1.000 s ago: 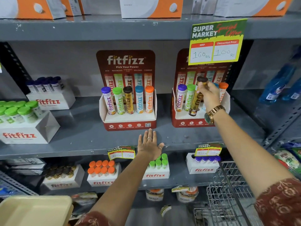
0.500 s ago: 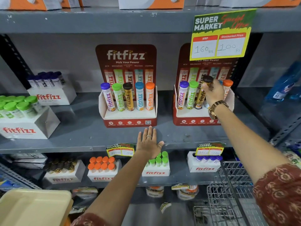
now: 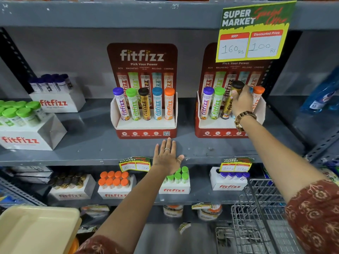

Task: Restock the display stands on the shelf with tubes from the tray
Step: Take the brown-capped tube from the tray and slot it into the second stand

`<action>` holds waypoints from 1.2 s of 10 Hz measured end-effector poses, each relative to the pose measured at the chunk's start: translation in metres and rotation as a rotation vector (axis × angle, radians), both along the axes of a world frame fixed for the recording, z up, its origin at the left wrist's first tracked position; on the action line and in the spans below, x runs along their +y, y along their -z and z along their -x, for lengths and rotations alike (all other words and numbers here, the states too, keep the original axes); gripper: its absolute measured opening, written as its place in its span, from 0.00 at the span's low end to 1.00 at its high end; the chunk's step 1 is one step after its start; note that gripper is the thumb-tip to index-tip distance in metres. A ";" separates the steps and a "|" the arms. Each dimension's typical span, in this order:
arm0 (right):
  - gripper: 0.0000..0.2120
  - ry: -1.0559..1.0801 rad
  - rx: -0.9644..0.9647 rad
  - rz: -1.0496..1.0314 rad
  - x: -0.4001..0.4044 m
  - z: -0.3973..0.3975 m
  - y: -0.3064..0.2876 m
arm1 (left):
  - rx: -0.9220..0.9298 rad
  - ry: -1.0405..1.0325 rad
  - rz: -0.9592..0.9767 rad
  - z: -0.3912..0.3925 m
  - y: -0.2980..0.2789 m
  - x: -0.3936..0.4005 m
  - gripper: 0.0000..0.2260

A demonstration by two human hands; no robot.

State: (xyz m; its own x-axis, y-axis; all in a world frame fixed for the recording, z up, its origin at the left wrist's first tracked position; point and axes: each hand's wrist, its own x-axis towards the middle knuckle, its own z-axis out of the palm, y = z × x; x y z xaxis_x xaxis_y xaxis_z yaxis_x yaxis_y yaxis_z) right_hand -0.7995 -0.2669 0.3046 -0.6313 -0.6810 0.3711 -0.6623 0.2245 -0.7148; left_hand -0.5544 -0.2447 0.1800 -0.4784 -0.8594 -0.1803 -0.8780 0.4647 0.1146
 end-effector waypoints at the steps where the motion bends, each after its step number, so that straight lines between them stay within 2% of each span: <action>1: 0.16 0.005 0.006 0.000 0.000 -0.001 0.000 | -0.001 0.002 -0.001 0.000 -0.001 0.000 0.29; 6: 0.15 0.046 0.053 -0.017 0.004 -0.006 0.001 | -0.002 0.005 -0.002 -0.001 0.000 0.001 0.29; 9: 0.14 -0.007 0.088 -0.067 0.001 -0.018 0.005 | 0.011 0.003 -0.010 -0.001 -0.001 0.001 0.29; 12: 0.17 0.048 -0.008 -0.093 -0.002 -0.013 0.012 | 0.026 -0.007 -0.020 -0.001 -0.001 0.000 0.29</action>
